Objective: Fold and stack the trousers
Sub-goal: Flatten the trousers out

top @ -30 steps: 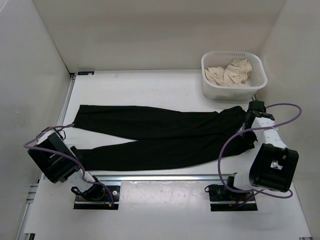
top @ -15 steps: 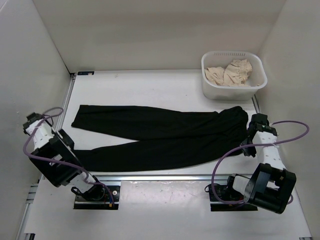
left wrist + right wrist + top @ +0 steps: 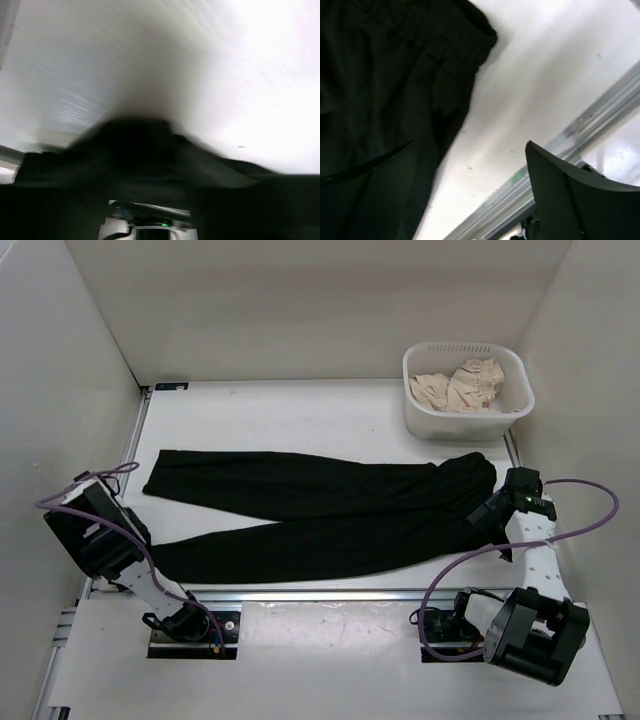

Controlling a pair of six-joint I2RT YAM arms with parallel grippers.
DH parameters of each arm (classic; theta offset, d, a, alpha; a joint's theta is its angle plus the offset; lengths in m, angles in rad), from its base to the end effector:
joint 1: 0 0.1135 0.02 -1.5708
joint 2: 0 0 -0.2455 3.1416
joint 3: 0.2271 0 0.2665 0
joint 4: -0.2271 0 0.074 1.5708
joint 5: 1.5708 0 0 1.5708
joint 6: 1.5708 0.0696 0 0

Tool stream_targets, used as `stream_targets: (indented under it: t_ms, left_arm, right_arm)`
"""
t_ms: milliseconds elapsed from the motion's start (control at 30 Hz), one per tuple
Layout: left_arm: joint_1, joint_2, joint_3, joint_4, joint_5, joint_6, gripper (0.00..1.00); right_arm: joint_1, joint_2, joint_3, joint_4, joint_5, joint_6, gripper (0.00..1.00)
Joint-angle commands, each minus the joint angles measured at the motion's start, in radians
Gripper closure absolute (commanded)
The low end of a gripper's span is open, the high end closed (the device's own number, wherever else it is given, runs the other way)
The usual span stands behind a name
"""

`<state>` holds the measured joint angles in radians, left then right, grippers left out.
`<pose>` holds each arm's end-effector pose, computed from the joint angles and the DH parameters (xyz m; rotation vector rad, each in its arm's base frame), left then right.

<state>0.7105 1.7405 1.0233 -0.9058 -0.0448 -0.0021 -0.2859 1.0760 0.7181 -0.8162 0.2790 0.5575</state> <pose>0.2171 0.1909 0.0867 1.0715 -2.8843 -0.0368 0.2077 -0.0810 0.1648 1.1733 2.4294 -0.3018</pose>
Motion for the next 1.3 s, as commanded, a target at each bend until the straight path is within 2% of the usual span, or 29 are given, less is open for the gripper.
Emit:
stream_targets:
  t_ms: [0, 67, 167, 267, 367, 400, 433, 467, 667, 867, 900, 933, 967, 1033, 1067, 1100, 1167, 1200, 1267]
  left_arm:
    - [0.000, 0.051, 0.011, 0.087, 0.011, 0.002, 0.64]
    - [0.000, 0.071, 0.060, 0.087, 0.011, 0.002, 0.86]
    - [-0.020, 0.071, 0.116, 0.087, 0.036, 0.002, 0.86]
    - [-0.049, 0.071, 0.168, 0.077, 0.045, 0.002, 0.86]
    - [-0.075, 0.082, 0.213, 0.065, 0.056, 0.002, 0.86]
    - [-0.075, 0.096, 0.224, 0.065, 0.056, 0.002, 0.86]
    - [-0.086, 0.096, 0.237, 0.065, 0.056, 0.002, 0.86]
    - [-0.086, 0.112, 0.266, 0.065, 0.056, 0.002, 0.86]
    - [-0.115, 0.165, 0.372, 0.065, 0.074, 0.002, 0.86]
    - [-0.150, 0.214, 0.452, 0.065, 0.065, 0.002, 0.86]
    - [-0.151, 0.223, 0.452, 0.065, 0.054, 0.002, 0.73]
    - [-0.161, 0.232, 0.461, 0.065, 0.054, 0.002, 0.67]
    - [-0.161, 0.232, 0.462, 0.056, 0.054, 0.002, 0.65]
    - [-0.161, 0.217, 0.436, 0.056, 0.043, 0.002, 0.60]
    - [-0.161, 0.206, 0.425, 0.056, 0.043, 0.002, 0.60]
    - [-0.161, 0.197, 0.416, 0.056, 0.043, 0.002, 0.60]
    - [-0.161, 0.197, 0.406, 0.056, 0.043, 0.002, 0.66]
    - [-0.161, 0.197, 0.406, 0.056, 0.043, 0.002, 0.70]
    - [-0.161, 0.197, 0.385, 0.056, 0.034, 0.002, 0.71]
  right_arm:
    - [-0.001, -0.028, 0.021, 0.042, -0.063, -0.004, 0.08]
    - [-0.001, -0.019, 0.012, 0.066, -0.084, 0.007, 0.08]
    - [-0.001, 0.018, -0.014, 0.113, -0.095, 0.018, 0.11]
    - [-0.001, 0.100, -0.026, 0.147, -0.106, 0.047, 0.25]
    - [-0.001, 0.165, -0.026, 0.138, -0.043, 0.073, 0.58]
    - [-0.001, 0.176, -0.026, 0.121, -0.028, 0.084, 0.82]
    - [-0.001, 0.176, -0.013, 0.097, -0.006, 0.094, 0.94]
    - [-0.001, 0.176, -0.012, 0.044, 0.020, 0.105, 1.00]
    - [-0.013, -0.005, 0.023, -0.060, 0.126, 0.133, 1.00]
    - [-0.022, -0.074, 0.020, -0.124, 0.135, 0.144, 1.00]
    - [-0.022, -0.074, 0.008, -0.124, 0.135, 0.144, 1.00]
    - [-0.022, -0.064, -0.003, -0.114, 0.124, 0.144, 1.00]
    - [-0.022, -0.064, -0.012, -0.097, 0.102, 0.113, 0.86]
    - [-0.022, -0.073, -0.012, -0.010, -0.058, 0.061, 0.67]
    - [-0.022, -0.085, -0.012, 0.020, -0.111, 0.041, 0.54]
    - [-0.009, -0.096, -0.012, 0.044, -0.151, 0.018, 0.32]
    - [0.008, -0.106, -0.012, 0.071, -0.182, 0.018, 0.19]
    - [0.020, -0.106, -0.003, 0.083, -0.182, 0.028, 0.16]
    - [0.021, -0.068, -0.003, 0.083, -0.182, 0.047, 0.15]
